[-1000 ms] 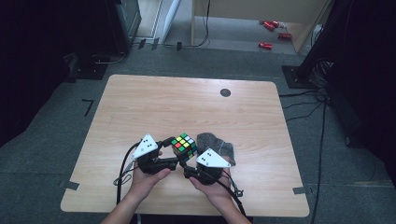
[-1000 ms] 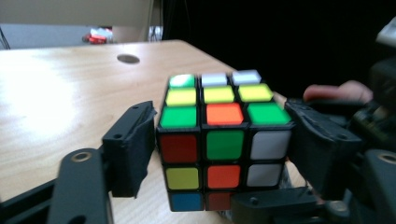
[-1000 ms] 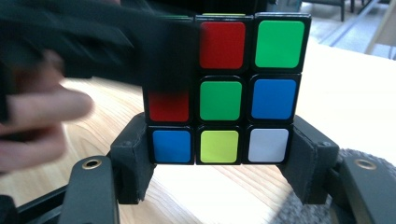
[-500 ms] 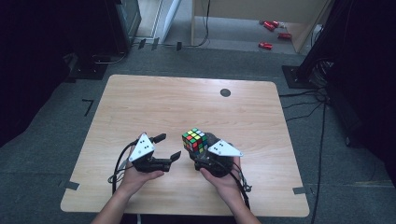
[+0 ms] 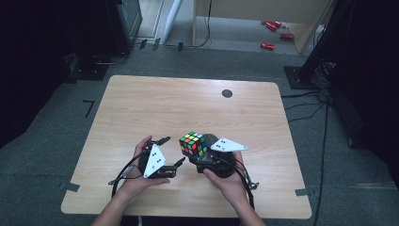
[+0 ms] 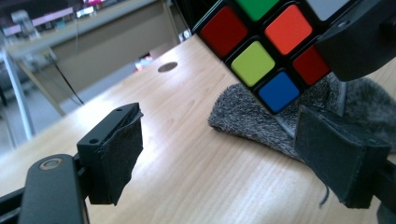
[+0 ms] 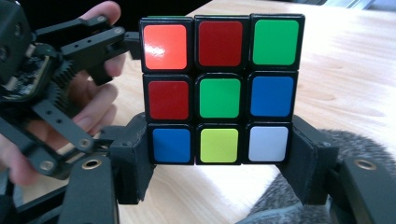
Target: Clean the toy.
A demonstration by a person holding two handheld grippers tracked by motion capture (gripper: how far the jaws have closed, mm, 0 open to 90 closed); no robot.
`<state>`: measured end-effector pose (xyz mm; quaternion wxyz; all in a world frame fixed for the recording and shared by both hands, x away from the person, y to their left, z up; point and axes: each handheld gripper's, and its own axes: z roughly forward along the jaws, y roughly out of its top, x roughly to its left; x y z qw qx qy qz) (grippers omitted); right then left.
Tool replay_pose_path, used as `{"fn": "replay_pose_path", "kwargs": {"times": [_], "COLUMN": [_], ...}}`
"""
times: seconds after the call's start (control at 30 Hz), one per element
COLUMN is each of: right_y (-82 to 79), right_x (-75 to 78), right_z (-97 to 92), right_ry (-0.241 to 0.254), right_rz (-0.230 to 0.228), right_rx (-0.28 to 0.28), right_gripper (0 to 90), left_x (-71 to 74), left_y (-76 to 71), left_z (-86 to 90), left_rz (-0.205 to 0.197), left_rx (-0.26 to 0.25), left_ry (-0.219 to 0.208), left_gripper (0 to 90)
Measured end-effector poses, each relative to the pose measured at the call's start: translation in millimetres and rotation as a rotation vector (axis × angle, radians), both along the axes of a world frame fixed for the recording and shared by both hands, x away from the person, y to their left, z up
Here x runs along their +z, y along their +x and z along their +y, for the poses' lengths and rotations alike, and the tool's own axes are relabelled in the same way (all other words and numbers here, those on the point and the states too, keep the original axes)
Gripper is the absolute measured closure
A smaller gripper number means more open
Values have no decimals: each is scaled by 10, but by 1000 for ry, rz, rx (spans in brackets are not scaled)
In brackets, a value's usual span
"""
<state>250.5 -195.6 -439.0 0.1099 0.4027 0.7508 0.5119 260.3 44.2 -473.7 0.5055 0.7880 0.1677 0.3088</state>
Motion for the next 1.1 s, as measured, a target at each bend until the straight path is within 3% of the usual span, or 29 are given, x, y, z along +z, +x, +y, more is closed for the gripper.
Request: {"fn": "replay_pose_path", "kwargs": {"times": [0.17,0.37,0.43,0.6,0.7,0.93,1.03,1.1], "right_y": [13,20,19,26,50,95,105,105], "right_x": [-15,-51,-60,-61,-63,-86,-97,-110], "right_z": [14,68,86,83,55,37,57,70], "right_ry": [18,5,3,22,51,68,40,29], "right_rz": [37,76,86,113,143,223,248,247], "right_rx": [20,49,55,68,74,90,103,105], "right_gripper": [345,344,344,344,344,344,344,344], "left_x": [-45,-71,-86,-89,-103,-139,-146,-155], "left_y": [-6,-41,-69,-116,-146,-154,-164,-174], "left_z": [-31,-67,-85,-122,-135,-148,-173,-182], "left_rz": [-49,-90,-121,-174,-226,-229,-216,-220], "left_rx": [-12,-39,-57,-57,-43,-55,-75,-76], "left_ry": [39,61,59,86,117,149,153,163], "left_gripper": [170,179,224,271,288,285,267,303]}}
